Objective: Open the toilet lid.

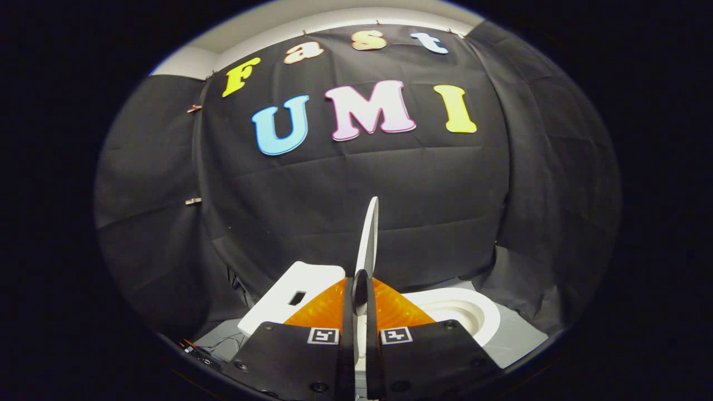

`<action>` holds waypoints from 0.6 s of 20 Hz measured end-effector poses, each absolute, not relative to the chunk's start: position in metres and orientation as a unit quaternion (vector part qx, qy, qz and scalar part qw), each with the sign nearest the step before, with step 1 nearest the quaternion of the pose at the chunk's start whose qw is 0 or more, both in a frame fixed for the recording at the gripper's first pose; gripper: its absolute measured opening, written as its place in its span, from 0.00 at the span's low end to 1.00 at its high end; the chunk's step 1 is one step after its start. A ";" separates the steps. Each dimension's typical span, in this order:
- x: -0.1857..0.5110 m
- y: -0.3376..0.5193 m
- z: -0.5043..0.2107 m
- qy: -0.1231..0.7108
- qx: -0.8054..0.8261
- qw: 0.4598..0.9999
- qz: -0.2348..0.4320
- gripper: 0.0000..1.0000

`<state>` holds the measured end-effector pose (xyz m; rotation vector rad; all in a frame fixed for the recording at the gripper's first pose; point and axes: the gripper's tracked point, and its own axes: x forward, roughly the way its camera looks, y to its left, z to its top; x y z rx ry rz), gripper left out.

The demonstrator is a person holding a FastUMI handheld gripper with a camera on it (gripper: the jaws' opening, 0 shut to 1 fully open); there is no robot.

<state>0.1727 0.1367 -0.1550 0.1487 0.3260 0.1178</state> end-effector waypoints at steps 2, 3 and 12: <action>0.173 0.151 -0.156 0.161 0.066 0.982 0.068 0.13; 0.172 0.159 -0.156 0.161 0.060 0.982 0.072 0.13; 0.170 0.225 -0.159 0.164 0.008 0.980 0.111 0.13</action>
